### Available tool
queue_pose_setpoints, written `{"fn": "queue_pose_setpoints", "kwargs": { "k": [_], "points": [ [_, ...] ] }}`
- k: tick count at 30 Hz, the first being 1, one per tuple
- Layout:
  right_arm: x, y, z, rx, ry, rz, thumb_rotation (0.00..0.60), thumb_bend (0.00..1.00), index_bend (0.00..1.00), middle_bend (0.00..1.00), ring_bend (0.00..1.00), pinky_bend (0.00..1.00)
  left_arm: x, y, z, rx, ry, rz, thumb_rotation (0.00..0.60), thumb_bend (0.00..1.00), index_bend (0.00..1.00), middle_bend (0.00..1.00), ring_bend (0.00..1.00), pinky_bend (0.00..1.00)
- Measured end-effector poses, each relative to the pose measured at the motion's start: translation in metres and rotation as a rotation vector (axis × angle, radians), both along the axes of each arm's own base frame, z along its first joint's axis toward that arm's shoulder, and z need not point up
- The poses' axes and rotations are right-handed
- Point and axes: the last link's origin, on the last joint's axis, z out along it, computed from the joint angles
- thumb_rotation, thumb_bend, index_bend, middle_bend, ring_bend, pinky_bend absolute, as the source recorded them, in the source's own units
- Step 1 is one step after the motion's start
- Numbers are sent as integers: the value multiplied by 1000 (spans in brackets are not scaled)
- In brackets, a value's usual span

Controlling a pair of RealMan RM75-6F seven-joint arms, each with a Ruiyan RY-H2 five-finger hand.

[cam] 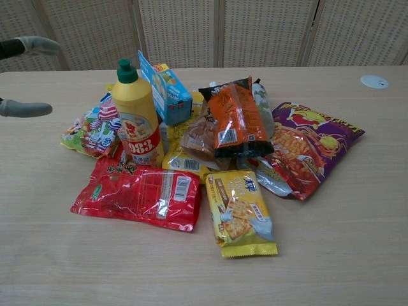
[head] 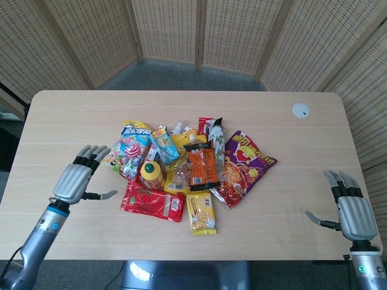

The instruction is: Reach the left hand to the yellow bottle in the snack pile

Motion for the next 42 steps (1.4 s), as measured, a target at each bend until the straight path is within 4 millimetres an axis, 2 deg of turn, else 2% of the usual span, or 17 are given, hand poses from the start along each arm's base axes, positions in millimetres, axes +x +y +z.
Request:
{"fn": "queue_pose_setpoints", "kwargs": {
  "k": [11, 25, 28, 29, 31, 33, 35, 38, 42],
  "points": [
    [1, 1, 2, 3, -15, 2, 399, 0, 0, 0, 0, 0, 27, 10, -53, -11, -110, 12, 274, 2, 0, 0, 0, 0],
    [-1, 1, 0, 20, -15, -7, 408, 0, 0, 0, 0, 0, 67, 26, -99, -11, -209, -3, 288, 2, 0, 0, 0, 0],
    [-1, 0, 1, 18, -20, -7, 404, 0, 0, 0, 0, 0, 69, 28, -105, -5, -212, 1, 390, 4, 0, 0, 0, 0],
    [-2, 0, 1, 18, -22, -7, 404, 0, 0, 0, 0, 0, 70, 28, -108, -5, -210, 1, 459, 4, 0, 0, 0, 20],
    [-2, 0, 1, 18, -26, -7, 404, 0, 0, 0, 0, 0, 69, 28, -111, -14, -199, -1, 556, 7, 0, 0, 19, 112],
    [-2, 0, 1, 20, -28, -7, 406, 0, 0, 0, 0, 0, 68, 26, -116, -33, -182, -2, 597, 13, 0, 6, 62, 187],
    [-1, 1, 1, 21, -32, -5, 410, 0, 0, 0, 0, 0, 69, 24, -121, -47, -180, -2, 600, 20, 65, 101, 161, 251],
    [0, 1, 1, 23, -35, -1, 408, 0, 0, 0, 0, 0, 71, 22, -125, -48, -189, -9, 600, 35, 302, 326, 343, 394],
    [0, 0, 1, 25, -38, -1, 407, 0, 0, 0, 0, 0, 73, 21, -127, -12, -200, -23, 600, 62, 552, 565, 557, 574]
  ]
}}
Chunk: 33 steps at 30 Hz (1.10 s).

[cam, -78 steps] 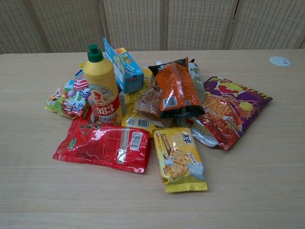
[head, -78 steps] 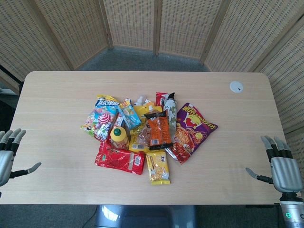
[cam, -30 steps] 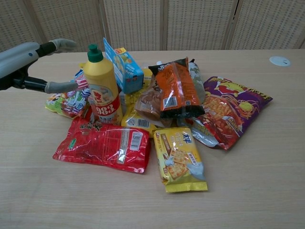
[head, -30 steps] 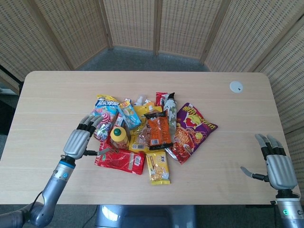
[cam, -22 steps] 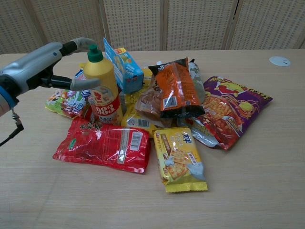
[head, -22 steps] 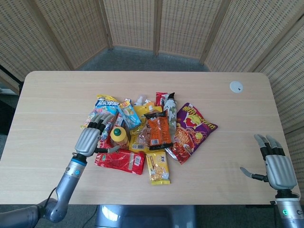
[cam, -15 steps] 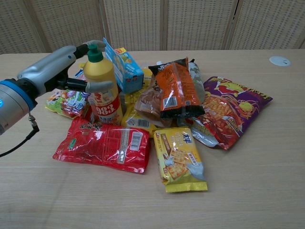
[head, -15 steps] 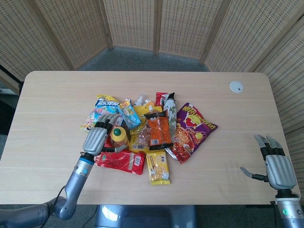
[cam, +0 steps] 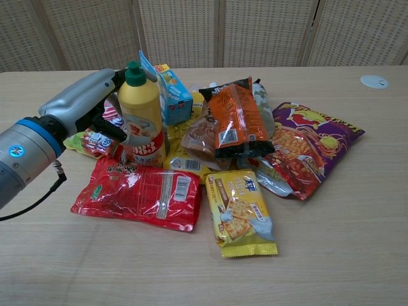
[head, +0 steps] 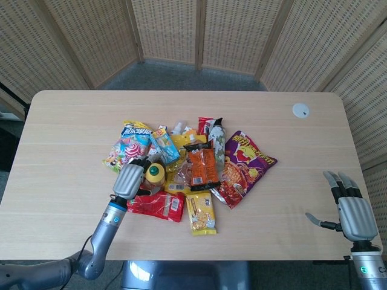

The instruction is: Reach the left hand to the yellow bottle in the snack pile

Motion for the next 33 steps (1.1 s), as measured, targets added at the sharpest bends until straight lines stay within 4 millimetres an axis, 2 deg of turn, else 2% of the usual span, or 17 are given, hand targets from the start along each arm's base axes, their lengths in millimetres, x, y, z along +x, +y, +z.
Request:
{"fn": "queue_pose_setpoints", "kwargs": {
  "k": [2, 6, 16, 25, 28, 33],
  "points": [
    [0, 0, 0, 1, -1, -1, 406, 0, 0, 0, 0, 0, 0, 0, -1, 25, -2, 2, 600, 69, 630, 639, 608, 615],
    [0, 0, 0, 1, -3, 2, 408, 0, 0, 0, 0, 0, 0, 0, 2, 59, -9, 2, 600, 75, 683, 693, 644, 642],
    [1, 1, -3, 9, 3, 7, 406, 0, 0, 0, 0, 0, 2, 2, 31, 143, -54, -15, 600, 80, 700, 713, 666, 659],
    [5, 2, -6, 18, 11, 20, 406, 0, 0, 0, 0, 0, 18, 5, 73, 213, -113, -54, 600, 79, 699, 712, 666, 658],
    [6, 2, -8, 22, 8, 21, 407, 0, 0, 0, 0, 0, 28, 6, 93, 240, -138, -74, 600, 80, 699, 711, 666, 658],
    [7, 1, -8, 25, 3, 24, 408, 0, 0, 0, 0, 0, 52, 9, 136, 301, -160, -112, 600, 79, 699, 710, 666, 658]
  ]
}}
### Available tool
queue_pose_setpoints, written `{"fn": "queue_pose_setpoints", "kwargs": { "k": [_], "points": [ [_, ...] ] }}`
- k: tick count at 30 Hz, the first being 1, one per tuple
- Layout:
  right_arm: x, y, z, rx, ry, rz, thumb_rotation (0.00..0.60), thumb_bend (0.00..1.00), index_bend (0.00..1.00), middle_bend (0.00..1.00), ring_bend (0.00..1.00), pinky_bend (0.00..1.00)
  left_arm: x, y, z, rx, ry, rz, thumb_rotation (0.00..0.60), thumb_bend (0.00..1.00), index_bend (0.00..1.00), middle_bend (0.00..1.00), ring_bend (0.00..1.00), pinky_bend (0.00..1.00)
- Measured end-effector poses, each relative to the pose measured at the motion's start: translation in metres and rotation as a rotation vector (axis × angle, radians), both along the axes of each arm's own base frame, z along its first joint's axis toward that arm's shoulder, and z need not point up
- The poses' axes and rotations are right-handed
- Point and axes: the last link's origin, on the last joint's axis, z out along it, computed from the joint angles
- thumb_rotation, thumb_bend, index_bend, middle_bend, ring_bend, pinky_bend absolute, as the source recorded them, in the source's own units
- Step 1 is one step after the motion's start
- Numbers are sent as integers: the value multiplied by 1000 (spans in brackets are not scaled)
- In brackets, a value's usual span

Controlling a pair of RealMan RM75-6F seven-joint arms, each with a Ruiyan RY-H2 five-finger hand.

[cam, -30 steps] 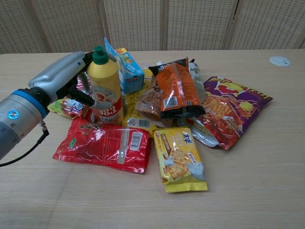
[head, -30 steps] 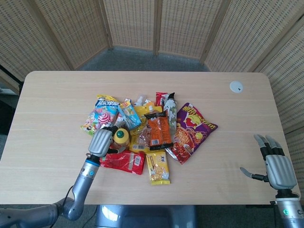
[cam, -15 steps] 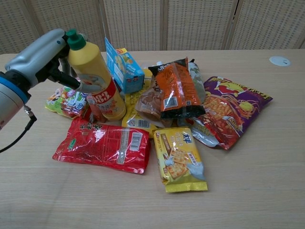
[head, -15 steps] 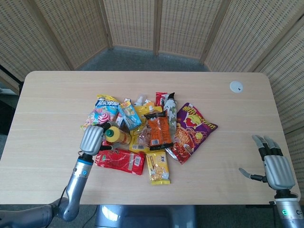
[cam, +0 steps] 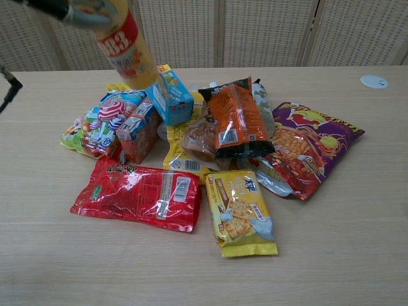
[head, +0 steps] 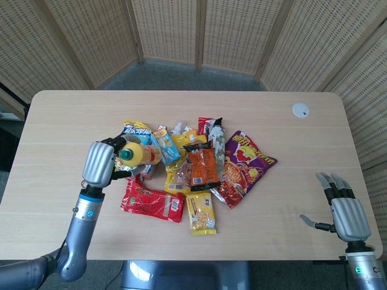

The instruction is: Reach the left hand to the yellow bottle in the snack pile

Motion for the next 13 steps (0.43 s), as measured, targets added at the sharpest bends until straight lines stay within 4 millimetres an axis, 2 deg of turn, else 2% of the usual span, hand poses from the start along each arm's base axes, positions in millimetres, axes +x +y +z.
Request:
{"fn": "queue_pose_setpoints", "kwargs": {
  "k": [8, 13],
  "points": [
    [4, 4, 4, -12, -15, 13, 401, 0, 0, 0, 0, 0, 36, 3, 76, 130, -2, -44, 600, 80, 698, 709, 666, 658],
    [8, 3, 5, -18, -30, 24, 403, 0, 0, 0, 0, 0, 48, 2, 97, 163, 8, -50, 600, 79, 698, 707, 666, 657]
  ]
}}
